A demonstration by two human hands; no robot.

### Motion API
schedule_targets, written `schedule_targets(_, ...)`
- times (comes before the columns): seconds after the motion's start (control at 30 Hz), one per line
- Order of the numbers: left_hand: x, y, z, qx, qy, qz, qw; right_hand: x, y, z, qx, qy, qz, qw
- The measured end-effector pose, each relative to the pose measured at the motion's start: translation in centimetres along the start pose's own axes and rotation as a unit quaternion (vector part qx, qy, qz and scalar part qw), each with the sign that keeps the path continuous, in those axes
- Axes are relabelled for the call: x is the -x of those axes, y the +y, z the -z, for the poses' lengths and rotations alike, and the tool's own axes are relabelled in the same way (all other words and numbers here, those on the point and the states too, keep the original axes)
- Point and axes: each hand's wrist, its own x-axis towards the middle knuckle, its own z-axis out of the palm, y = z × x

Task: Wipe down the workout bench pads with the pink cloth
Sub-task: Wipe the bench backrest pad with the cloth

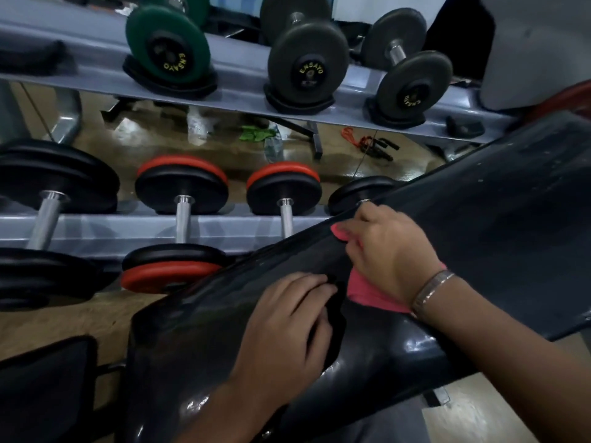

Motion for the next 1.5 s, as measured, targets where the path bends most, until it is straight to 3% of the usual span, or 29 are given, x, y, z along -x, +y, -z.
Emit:
schedule_targets(0.13, -2.1, 1.4, -1.5, 0.019, 0.020, -0.048, 0.998, 1.6, 0.9, 0.6, -0.024, -0.033, 0.097, 0.994)
schedule_targets(0.3, -3.3, 2.3, -3.2, 0.024, 0.028, -0.064, 0.997, 0.8, 3.6, 1.8, -0.011, -0.004, 0.014, 1.000)
schedule_targets(0.43, -4.0, 2.6, -4.2, 0.027, 0.031, -0.069, 0.997, 2.4, 4.6, 2.5, -0.045, -0.022, 0.101, 0.994)
schedule_targets(0.6, -5.1, 3.0, -4.9, 0.031, 0.034, -0.077, 0.996, 1.9, 7.6, 3.5, -0.018, 0.037, 0.014, 0.999)
schedule_targets(0.73, -6.2, 3.4, -5.8, 0.035, 0.034, -0.087, 0.995, 2.7, 8.2, 4.1, -0.039, -0.007, 0.073, 0.997)
schedule_targets(0.9, -8.5, 4.6, -7.0, 0.039, 0.020, -0.081, 0.996, 1.4, 11.1, 4.6, 0.013, 0.046, -0.029, 0.998)
schedule_targets(1.03, -9.9, 5.4, -8.1, 0.043, 0.013, -0.071, 0.996, 2.1, 11.4, 5.0, -0.015, 0.024, 0.033, 0.999)
schedule_targets(1.2, -11.1, 6.4, -9.1, 0.043, 0.015, -0.089, 0.995, 0.9, 13.5, 5.2, 0.006, 0.090, -0.043, 0.995)
schedule_targets(1.37, -12.9, 7.0, -9.7, 0.050, 0.020, -0.083, 0.995, 1.9, 14.1, 6.4, -0.036, 0.035, -0.009, 0.999)
schedule_targets(1.5, -13.4, 7.3, -10.3, 0.054, 0.014, -0.065, 0.996, 0.8, 15.9, 6.9, 0.037, 0.065, -0.061, 0.995)
